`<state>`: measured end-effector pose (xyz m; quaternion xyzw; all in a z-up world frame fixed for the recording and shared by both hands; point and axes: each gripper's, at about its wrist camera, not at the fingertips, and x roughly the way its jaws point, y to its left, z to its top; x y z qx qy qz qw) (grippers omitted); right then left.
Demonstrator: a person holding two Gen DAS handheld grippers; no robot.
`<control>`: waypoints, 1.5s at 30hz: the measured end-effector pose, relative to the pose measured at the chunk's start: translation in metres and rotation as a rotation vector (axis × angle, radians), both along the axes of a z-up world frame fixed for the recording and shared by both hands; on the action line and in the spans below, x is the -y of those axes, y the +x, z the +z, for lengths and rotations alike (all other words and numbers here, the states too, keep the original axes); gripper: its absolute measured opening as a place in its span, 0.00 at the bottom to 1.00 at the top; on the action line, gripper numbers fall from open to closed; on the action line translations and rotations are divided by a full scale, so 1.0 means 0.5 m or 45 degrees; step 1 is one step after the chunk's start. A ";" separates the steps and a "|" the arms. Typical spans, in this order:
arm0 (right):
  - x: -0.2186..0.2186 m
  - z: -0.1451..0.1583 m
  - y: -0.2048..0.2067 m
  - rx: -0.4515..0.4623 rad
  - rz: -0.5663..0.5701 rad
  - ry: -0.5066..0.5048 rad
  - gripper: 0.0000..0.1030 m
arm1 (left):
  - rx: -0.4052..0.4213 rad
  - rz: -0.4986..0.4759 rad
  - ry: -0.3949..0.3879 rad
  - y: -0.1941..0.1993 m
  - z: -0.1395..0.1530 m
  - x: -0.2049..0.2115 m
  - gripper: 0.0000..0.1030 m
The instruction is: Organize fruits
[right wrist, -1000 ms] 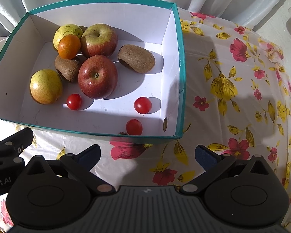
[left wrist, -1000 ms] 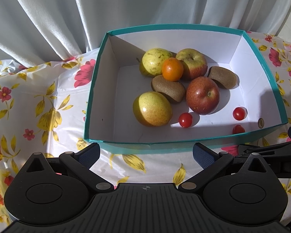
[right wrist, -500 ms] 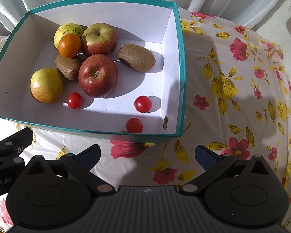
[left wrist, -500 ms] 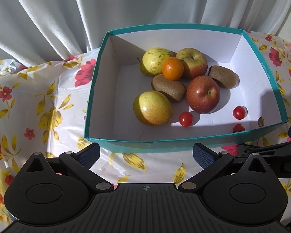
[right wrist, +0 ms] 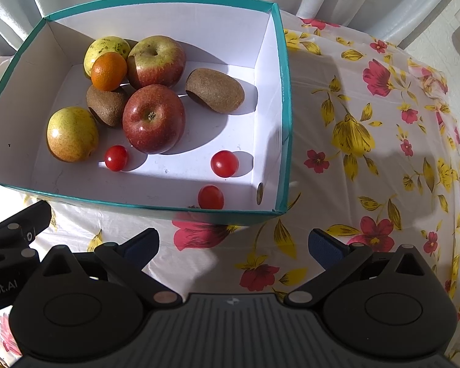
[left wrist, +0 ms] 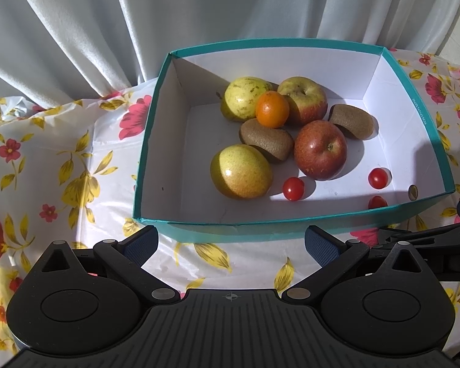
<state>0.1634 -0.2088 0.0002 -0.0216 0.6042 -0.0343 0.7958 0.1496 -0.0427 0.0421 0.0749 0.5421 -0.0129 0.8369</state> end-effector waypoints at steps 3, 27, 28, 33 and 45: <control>0.001 0.001 0.000 0.003 0.003 -0.003 1.00 | 0.008 -0.001 0.010 -0.003 0.002 0.003 1.00; -0.005 0.003 -0.001 0.000 0.017 -0.008 1.00 | -0.008 0.024 0.009 -0.006 0.001 -0.004 1.00; -0.006 0.003 0.000 0.001 0.019 -0.008 1.00 | -0.009 0.026 0.010 -0.006 0.001 -0.005 1.00; -0.006 0.002 0.000 0.002 0.023 -0.008 1.00 | -0.009 0.031 0.014 -0.006 0.001 -0.006 1.00; -0.005 -0.002 0.001 -0.001 0.020 -0.004 1.00 | -0.014 0.026 0.013 -0.005 -0.001 -0.004 1.00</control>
